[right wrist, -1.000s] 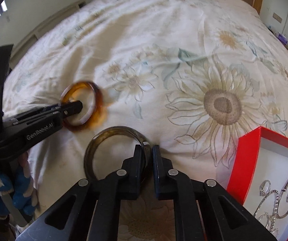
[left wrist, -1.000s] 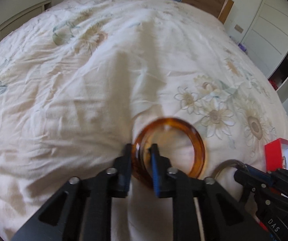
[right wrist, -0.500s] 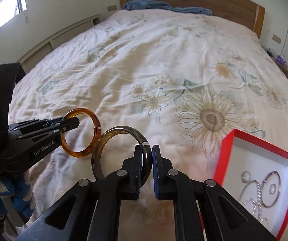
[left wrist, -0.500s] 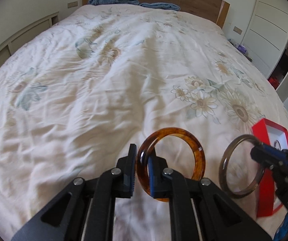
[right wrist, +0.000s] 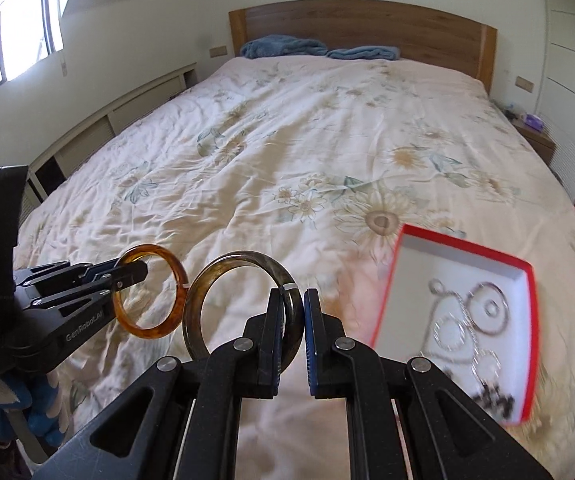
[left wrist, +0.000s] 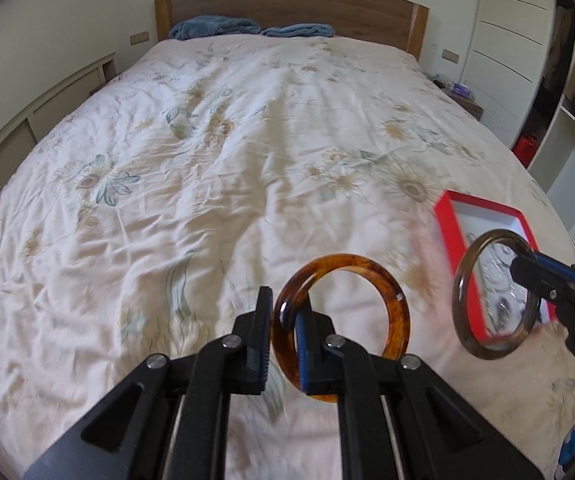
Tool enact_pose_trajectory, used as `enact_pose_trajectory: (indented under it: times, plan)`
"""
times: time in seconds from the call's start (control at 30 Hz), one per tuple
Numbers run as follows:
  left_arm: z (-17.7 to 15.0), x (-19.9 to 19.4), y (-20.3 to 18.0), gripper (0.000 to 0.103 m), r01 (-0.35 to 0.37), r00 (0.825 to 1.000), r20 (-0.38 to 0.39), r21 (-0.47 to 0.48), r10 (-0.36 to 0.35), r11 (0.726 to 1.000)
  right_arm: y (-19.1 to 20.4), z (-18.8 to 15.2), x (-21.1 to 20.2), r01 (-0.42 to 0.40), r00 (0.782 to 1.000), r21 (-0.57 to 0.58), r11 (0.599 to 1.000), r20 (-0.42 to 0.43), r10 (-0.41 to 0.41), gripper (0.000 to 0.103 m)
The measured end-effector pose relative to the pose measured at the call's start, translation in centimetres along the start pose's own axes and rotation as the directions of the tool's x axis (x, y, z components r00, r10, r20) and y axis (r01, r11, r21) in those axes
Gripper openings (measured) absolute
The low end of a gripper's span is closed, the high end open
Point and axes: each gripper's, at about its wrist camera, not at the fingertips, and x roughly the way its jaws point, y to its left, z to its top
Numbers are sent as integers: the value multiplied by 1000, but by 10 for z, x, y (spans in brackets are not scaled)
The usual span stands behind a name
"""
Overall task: Organize jewelry
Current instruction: 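Carry both bangles over the red box, lowering them inside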
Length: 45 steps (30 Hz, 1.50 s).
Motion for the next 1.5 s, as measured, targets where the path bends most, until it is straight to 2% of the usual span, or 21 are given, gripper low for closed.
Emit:
enact_pose_trajectory:
  times: [0.33,0.87,1.17,1.5]
  plan:
    - [-25,-68,-32,10,12,998,66,66,-16,998,-8,-36,-60,27,998,43,999,48,-29,10]
    - [-54,-122,-89,10,7,993,118,153,-26,988,-35,-77,-134,28,989,99,995,139,-41,10]
    - [-58,-129,-136,10,12,992,118,226,-39,974,-77,-99,-158,39,983,171,985,168,-68,10]
    - [-54,-105,-180,10,39,995,72,288,-62,957,-124,-113,-153,55,983,245,968,158,-96,10]
